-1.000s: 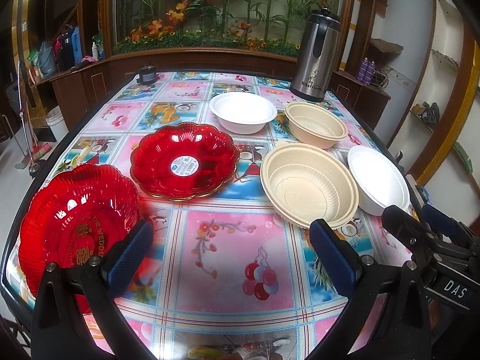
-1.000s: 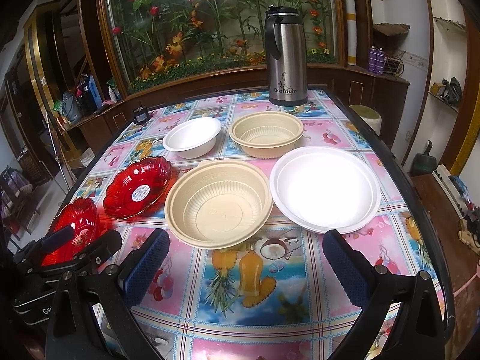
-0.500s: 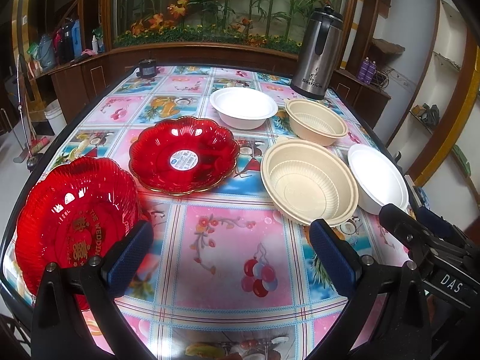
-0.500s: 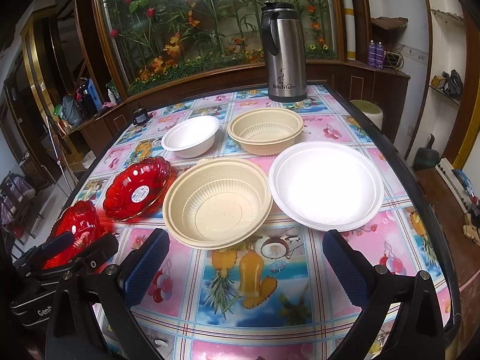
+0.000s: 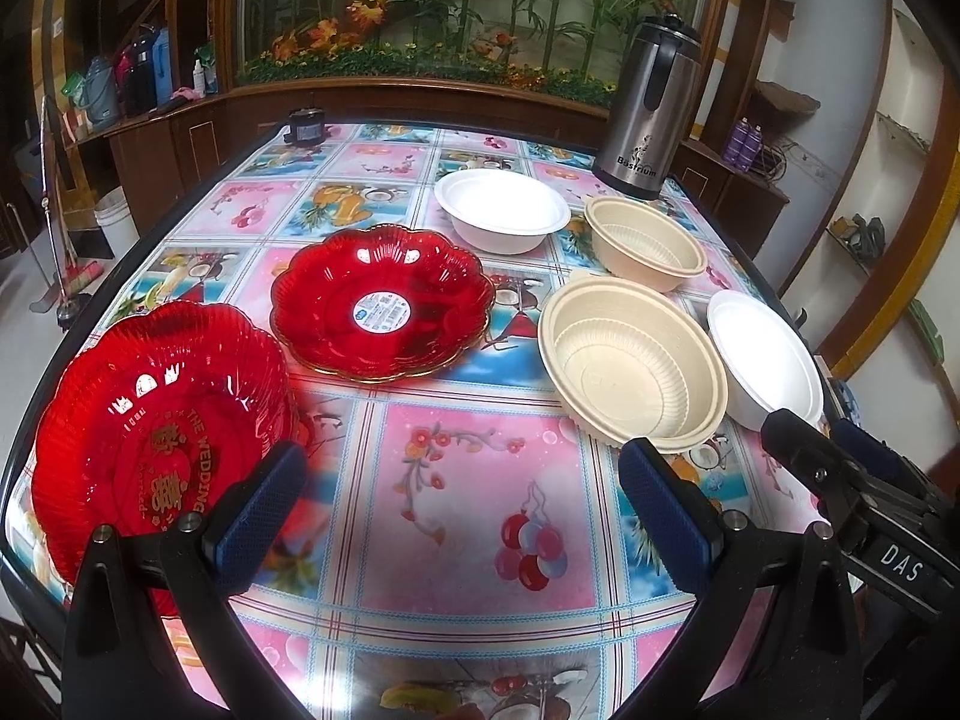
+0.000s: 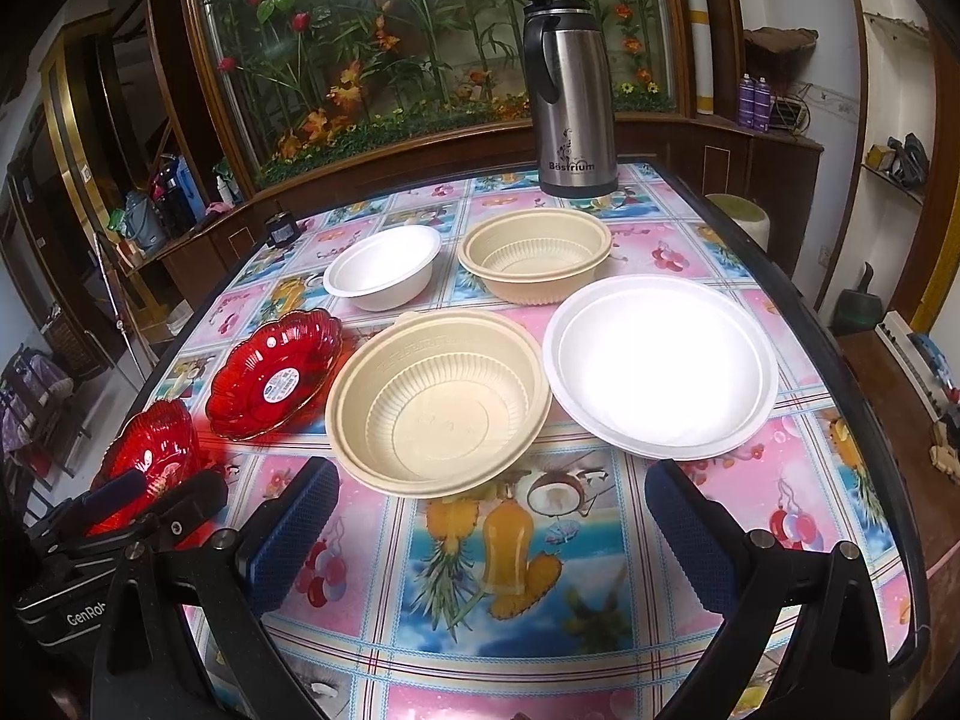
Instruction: Organize plates and bowls
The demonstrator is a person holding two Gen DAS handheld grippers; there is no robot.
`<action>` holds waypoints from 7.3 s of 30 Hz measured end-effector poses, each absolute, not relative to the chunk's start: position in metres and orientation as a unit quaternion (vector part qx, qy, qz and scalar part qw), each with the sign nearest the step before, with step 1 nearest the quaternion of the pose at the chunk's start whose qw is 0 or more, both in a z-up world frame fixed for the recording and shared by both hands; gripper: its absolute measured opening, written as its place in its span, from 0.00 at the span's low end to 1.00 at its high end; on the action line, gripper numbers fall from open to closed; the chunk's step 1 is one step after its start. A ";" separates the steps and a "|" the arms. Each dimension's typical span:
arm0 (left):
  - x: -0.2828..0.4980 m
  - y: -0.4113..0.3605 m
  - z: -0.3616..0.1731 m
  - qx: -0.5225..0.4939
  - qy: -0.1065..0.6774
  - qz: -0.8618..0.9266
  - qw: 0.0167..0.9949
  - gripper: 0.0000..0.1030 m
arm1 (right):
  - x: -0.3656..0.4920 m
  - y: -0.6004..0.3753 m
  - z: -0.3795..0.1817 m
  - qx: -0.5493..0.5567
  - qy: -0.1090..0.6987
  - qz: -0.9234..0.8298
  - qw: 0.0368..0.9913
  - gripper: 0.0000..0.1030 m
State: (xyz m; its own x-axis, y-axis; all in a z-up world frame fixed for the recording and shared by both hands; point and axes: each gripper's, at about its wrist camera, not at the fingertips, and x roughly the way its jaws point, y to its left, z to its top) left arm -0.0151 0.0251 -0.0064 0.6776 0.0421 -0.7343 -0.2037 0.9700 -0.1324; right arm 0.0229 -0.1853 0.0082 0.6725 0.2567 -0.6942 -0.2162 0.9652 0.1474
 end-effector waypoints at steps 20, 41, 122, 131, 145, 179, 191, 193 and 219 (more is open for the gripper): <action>-0.020 0.028 -0.009 -0.101 0.402 0.064 0.908 1.00 | 0.023 -0.185 0.007 0.028 0.386 0.129 0.913 1.00; -0.074 0.133 0.002 -0.141 0.370 0.160 0.904 1.00 | 0.016 -0.142 0.010 0.052 0.395 0.220 0.890 1.00; -0.094 0.248 -0.054 -0.213 0.420 0.316 0.823 0.65 | 0.035 0.053 -0.070 0.050 0.566 0.343 0.748 0.32; -0.107 0.244 -0.022 -0.197 0.381 0.337 0.838 0.75 | 0.037 0.017 -0.043 0.114 0.522 0.346 0.771 0.76; -0.066 0.200 0.008 -0.137 0.375 0.295 0.868 0.75 | 0.055 -0.034 -0.041 0.201 0.517 0.327 0.764 0.83; 0.124 0.166 -0.024 -0.179 0.517 0.128 0.827 0.74 | 0.130 -0.045 -0.062 0.308 0.559 0.271 0.721 0.84; 0.151 0.179 -0.058 -0.219 0.553 0.115 0.796 0.70 | 0.158 -0.041 -0.078 0.289 0.570 0.229 0.734 0.71; 0.153 0.177 -0.061 -0.209 0.558 0.112 0.795 0.53 | 0.161 -0.040 -0.086 0.286 0.577 0.223 0.731 0.60; 0.142 0.182 -0.052 -0.183 0.554 0.133 0.801 0.15 | 0.151 -0.037 -0.088 0.245 0.566 0.215 0.758 0.13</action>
State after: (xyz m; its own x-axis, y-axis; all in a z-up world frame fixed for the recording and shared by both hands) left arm 0.1419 0.1817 -0.0515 0.3507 0.0101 -0.9364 -0.4165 0.8973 -0.1463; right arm 0.1511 -0.0371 -0.0876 0.2676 0.6025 -0.7519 -0.0485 0.7878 0.6140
